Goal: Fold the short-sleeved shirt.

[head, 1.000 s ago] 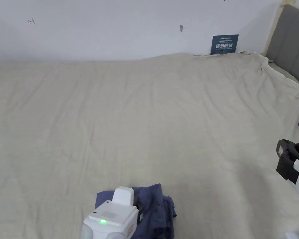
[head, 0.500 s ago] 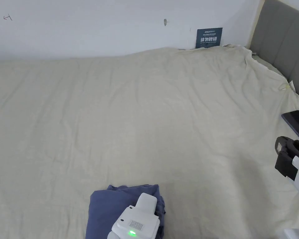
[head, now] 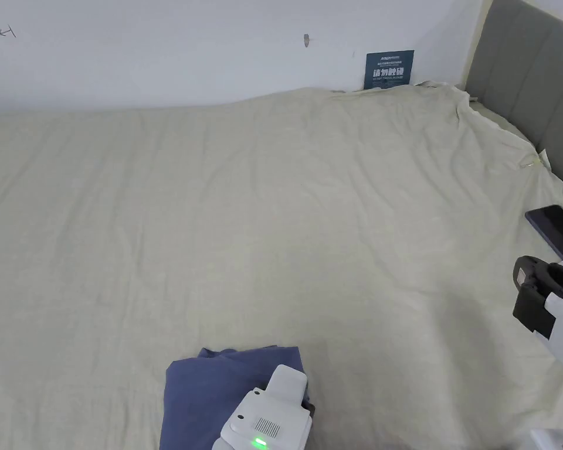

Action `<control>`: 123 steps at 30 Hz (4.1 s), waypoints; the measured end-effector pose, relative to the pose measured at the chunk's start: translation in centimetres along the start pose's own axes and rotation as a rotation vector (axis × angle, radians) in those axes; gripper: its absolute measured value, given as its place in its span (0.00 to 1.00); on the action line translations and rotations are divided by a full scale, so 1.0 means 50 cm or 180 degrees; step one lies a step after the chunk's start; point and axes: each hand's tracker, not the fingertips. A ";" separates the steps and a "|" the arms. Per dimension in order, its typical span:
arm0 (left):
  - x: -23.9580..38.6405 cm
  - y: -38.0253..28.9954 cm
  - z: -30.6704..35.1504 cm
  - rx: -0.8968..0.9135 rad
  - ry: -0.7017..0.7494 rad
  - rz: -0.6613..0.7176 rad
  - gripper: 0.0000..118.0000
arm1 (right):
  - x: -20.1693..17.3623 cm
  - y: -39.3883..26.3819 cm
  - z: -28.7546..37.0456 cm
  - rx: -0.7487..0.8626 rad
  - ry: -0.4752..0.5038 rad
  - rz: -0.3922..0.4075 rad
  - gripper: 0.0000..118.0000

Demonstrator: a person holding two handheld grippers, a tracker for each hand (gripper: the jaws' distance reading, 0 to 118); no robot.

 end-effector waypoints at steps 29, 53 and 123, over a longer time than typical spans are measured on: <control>-0.379 0.185 0.365 0.1741 0.1203 0.0680 0.00 | -0.217 0.096 0.012 0.0720 0.0427 0.0160 0.00; -0.433 0.123 0.387 0.1683 0.1422 0.0911 0.00 | -0.352 -0.037 -0.052 0.0506 0.0614 0.0191 0.00; -0.587 0.045 0.150 -0.0710 -0.0206 0.1512 0.09 | -0.350 0.009 -0.110 0.0441 0.0958 0.0134 0.00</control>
